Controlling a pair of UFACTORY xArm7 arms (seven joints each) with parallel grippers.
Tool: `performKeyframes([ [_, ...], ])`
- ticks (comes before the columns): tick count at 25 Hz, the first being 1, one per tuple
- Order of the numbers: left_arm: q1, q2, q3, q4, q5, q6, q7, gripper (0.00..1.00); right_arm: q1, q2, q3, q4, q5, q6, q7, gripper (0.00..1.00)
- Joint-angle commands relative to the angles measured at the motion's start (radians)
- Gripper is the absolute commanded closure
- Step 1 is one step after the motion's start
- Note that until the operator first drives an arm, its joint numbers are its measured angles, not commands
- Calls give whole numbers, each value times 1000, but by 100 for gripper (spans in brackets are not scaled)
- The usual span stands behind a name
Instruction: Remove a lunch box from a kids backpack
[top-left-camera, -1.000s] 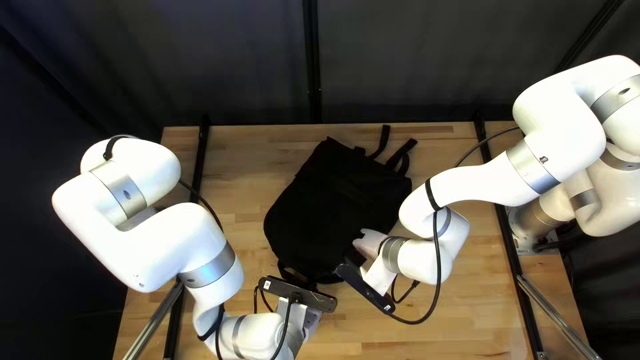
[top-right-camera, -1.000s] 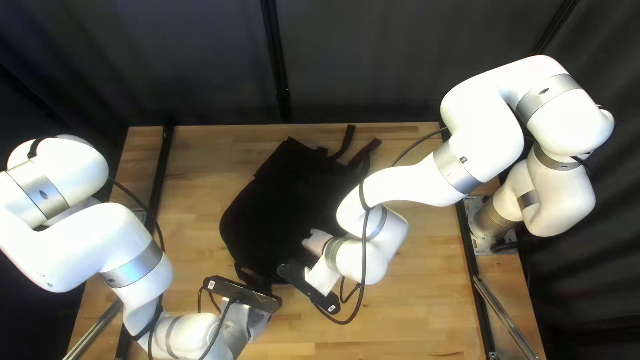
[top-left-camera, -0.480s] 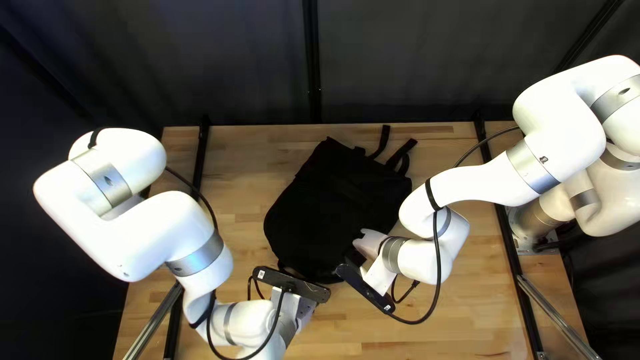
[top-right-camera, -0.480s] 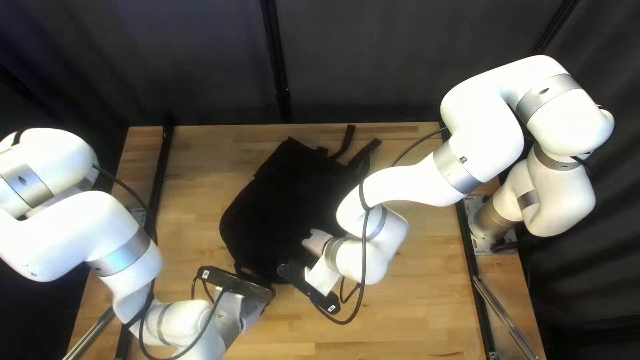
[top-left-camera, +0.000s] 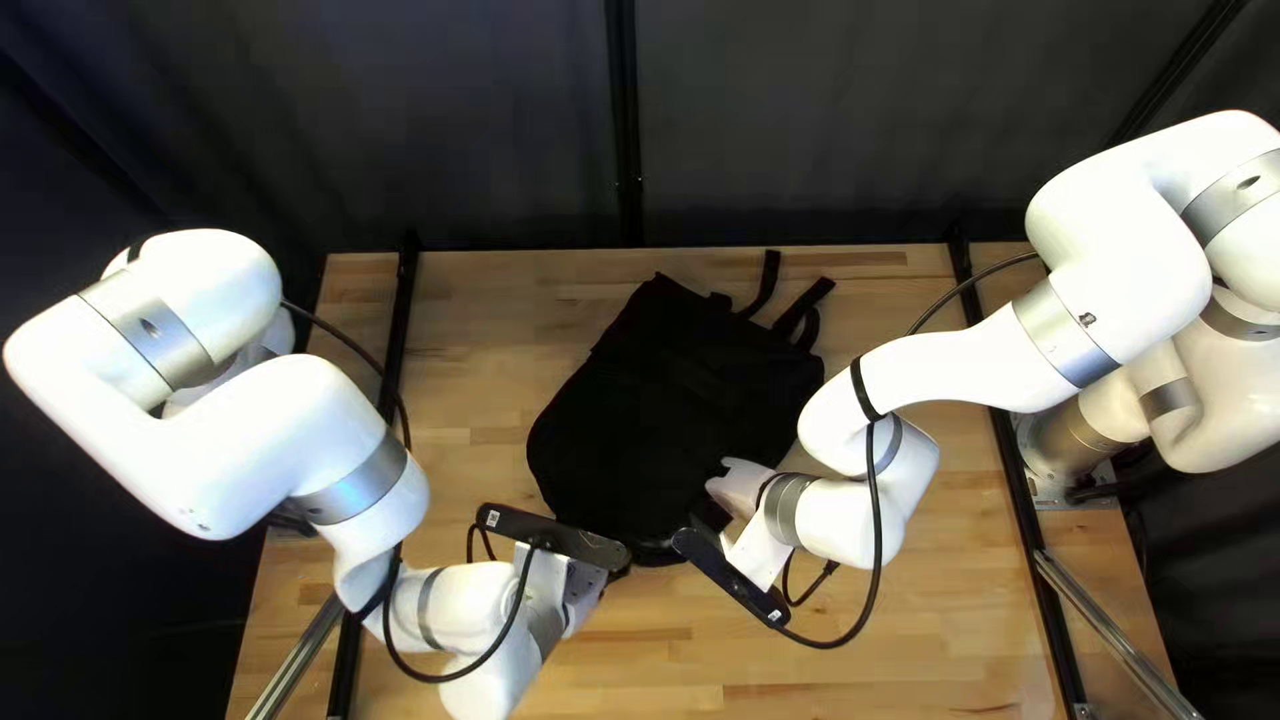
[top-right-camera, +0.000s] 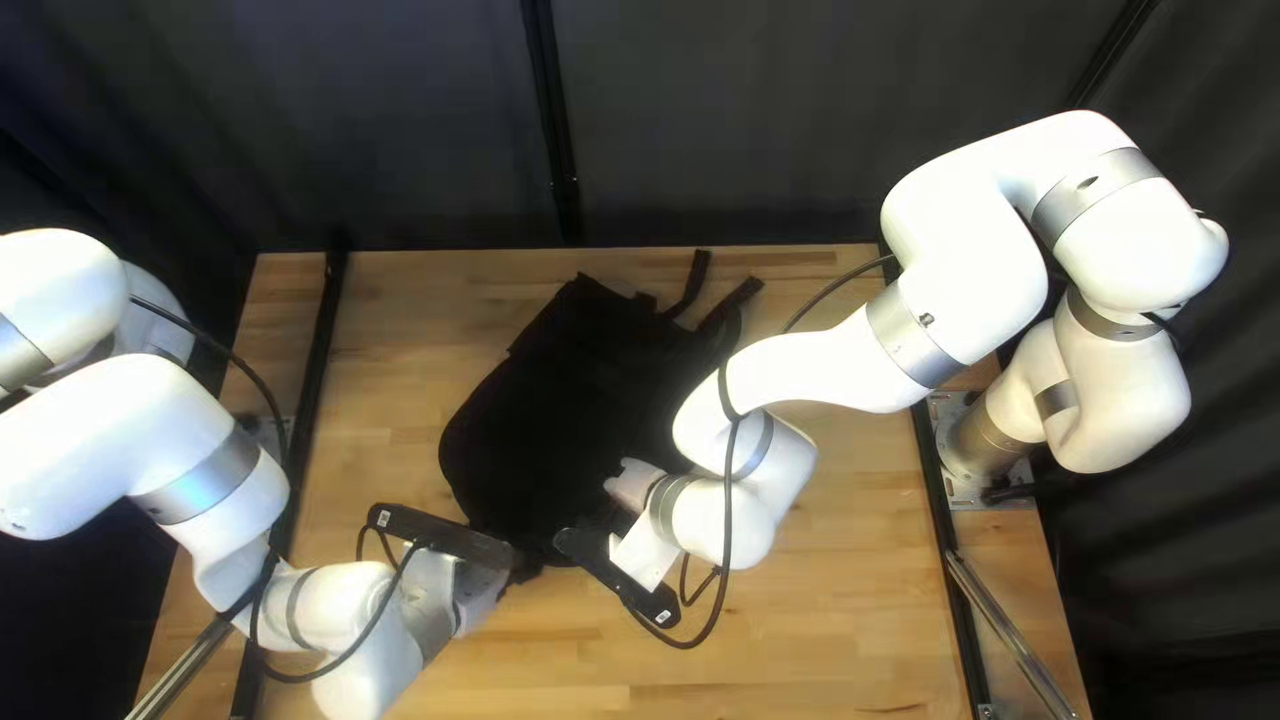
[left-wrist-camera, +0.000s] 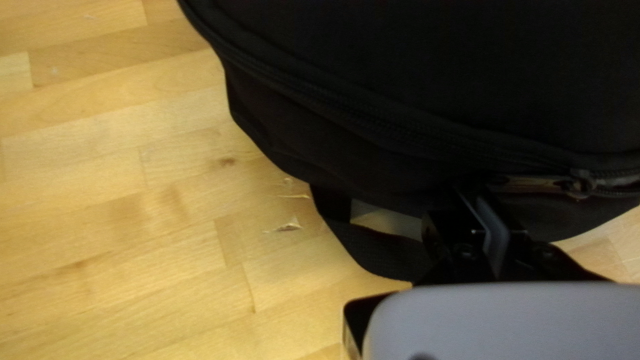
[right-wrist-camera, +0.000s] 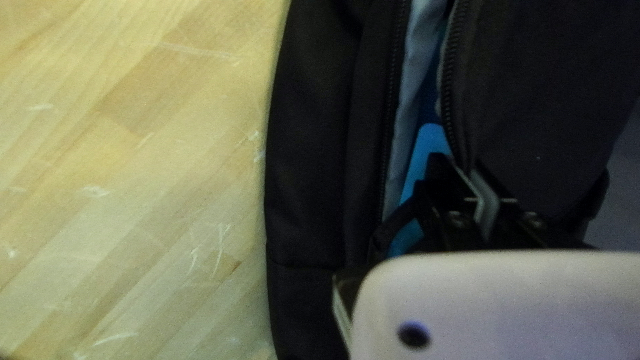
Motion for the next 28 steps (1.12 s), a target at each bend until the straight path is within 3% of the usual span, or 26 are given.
performKeyframes([
  [1, 17, -49, -1, -44, -10, -26, 4, 100, 0, 0, 0, 0, 0, 0, 0, 100],
  [10, 55, -162, 3, -147, -72, -101, 18, 100, 0, 0, 0, 0, 0, 0, 0, 100],
  [28, 93, -285, 30, -239, -143, -179, 128, 100, 0, 0, 0, 0, 0, 0, 0, 100],
])
